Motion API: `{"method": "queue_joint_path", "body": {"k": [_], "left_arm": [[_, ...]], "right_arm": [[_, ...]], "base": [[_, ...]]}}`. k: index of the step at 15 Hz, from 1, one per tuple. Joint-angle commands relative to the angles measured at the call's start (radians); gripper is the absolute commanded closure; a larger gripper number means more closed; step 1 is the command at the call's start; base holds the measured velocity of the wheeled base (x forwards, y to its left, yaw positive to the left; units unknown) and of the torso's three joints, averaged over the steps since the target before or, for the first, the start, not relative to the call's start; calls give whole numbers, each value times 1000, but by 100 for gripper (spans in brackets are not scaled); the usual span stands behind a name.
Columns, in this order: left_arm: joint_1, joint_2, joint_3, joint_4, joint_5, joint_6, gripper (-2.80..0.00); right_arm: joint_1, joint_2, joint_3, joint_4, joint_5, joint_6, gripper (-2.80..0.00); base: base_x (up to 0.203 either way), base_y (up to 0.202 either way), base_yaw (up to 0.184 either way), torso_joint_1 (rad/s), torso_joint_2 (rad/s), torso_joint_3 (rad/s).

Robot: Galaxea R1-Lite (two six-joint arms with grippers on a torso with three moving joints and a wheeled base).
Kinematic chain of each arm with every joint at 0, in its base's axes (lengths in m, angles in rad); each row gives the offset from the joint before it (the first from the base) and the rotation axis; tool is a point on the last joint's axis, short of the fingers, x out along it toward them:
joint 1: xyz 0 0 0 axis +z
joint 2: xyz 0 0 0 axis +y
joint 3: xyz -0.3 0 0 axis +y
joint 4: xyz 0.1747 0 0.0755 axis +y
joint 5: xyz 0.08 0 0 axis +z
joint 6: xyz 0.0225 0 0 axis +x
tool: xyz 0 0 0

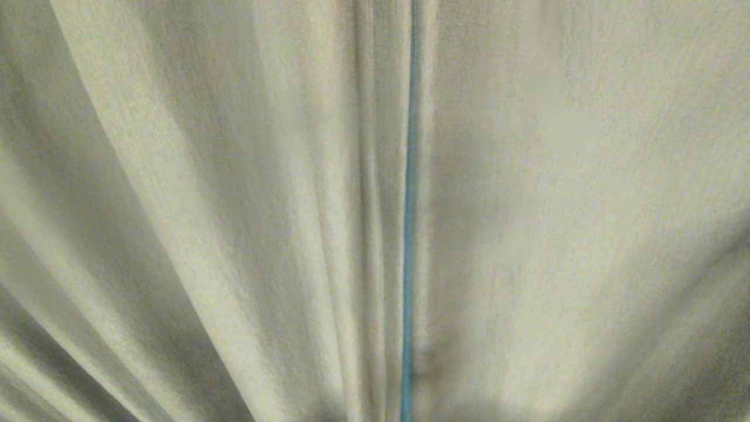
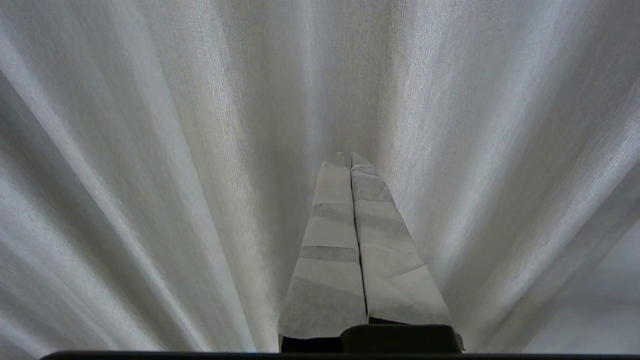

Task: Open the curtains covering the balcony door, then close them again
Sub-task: Pull the outer curtains open on both sides

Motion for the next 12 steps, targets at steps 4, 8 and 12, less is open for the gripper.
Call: {"method": "queue_joint_path", "body": {"k": [4,8,12], "left_arm": [[0,0,0,0,0,0,0],[0,0,0,0,0,0,0],[0,0,0,0,0,0,0]], "right_arm": [[-134,39,-2,-4,2,52,0],[-208,98,-36,-4,6,76,0],[-277,170,-88,-6,10,92,0]], "base": [[0,0,0,0,0,0],[0,0,0,0,0,0],[0,0,0,0,0,0]]}}
